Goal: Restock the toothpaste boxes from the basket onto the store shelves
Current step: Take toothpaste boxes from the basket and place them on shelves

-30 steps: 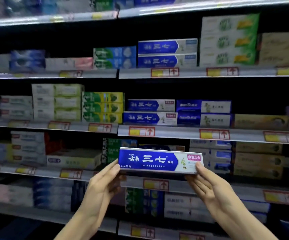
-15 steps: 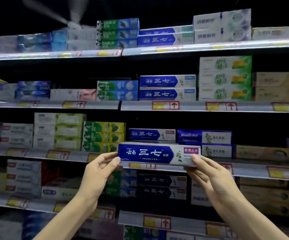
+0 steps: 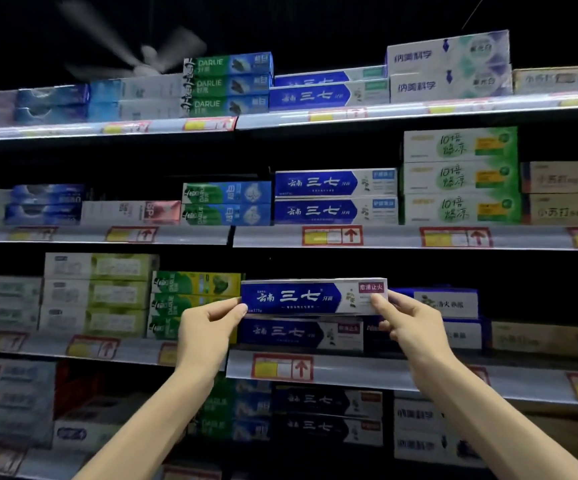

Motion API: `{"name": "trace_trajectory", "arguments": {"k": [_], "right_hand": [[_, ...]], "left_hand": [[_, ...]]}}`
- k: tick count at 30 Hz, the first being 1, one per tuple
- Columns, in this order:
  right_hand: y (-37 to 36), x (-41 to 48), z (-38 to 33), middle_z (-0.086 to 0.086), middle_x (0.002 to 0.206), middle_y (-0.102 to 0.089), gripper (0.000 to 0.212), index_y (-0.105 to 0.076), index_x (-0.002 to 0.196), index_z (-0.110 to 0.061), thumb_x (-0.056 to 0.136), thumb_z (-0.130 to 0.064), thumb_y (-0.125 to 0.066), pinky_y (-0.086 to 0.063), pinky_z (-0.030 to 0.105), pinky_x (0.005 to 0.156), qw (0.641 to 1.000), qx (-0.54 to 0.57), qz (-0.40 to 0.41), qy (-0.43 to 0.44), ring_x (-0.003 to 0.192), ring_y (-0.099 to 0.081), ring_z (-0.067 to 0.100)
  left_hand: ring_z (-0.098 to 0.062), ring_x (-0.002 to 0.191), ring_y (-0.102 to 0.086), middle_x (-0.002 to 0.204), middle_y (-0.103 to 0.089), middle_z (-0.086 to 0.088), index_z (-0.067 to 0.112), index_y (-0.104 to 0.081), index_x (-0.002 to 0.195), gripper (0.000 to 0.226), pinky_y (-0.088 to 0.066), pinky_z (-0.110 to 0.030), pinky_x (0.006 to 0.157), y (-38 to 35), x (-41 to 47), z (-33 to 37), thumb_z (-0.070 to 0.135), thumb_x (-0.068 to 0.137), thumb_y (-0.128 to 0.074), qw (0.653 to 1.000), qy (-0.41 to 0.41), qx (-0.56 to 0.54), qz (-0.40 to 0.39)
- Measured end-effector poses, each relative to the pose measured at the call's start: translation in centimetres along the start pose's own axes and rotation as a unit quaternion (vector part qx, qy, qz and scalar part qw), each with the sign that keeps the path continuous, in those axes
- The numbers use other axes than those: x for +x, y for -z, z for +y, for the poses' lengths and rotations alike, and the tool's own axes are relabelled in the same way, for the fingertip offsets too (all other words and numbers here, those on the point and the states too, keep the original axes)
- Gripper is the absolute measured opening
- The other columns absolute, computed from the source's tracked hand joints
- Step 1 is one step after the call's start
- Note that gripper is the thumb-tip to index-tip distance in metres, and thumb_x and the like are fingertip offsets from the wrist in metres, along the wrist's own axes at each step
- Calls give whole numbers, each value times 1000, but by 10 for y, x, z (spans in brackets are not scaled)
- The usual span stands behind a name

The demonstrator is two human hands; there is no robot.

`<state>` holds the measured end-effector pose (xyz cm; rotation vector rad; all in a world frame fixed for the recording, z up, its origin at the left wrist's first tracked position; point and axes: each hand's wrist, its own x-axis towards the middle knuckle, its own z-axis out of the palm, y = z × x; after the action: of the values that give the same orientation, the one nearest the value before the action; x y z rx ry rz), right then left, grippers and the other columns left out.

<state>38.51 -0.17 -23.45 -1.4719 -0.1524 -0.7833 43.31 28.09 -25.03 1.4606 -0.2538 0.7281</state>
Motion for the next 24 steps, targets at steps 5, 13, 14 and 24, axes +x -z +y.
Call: {"name": "trace_trajectory", "arguments": {"k": [5,13,14,24], "right_hand": [[-14,46,22,-12,93,-71,19,-73,118,-18,99,-23,-70,-45,18,59,998,-57,20,-7,74,-58,6],[-22,59,53,-5,90,-69,28,-74,122,-15,94,-19,-77,-49,25,74,994,-102,33,-26,88,-65,16],[-21,56,53,-3,93,-69,27,-73,121,-17,94,-20,-77,-47,25,73,992,-123,31,-12,86,-63,14],[5,21,27,-5,119,-64,49,-62,136,-14,90,-19,-78,-48,33,88,971,-235,25,38,111,-62,21]], "left_hand": [[-12,101,-70,104,-78,5,18,-79,113,23,-51,-16,66,-16,23,-11,18,90,-80,999,-7,31,36],[-14,89,-64,94,-71,2,10,-78,111,24,-41,-16,61,-25,31,-37,21,90,-81,990,-13,117,79],[-12,86,-62,93,-70,3,10,-78,111,24,-41,-17,61,-25,31,-38,21,90,-81,990,-14,117,81],[-9,94,-71,88,-79,12,25,-81,96,6,-50,-22,73,-1,-12,-21,24,91,-79,997,-2,65,42]]}}
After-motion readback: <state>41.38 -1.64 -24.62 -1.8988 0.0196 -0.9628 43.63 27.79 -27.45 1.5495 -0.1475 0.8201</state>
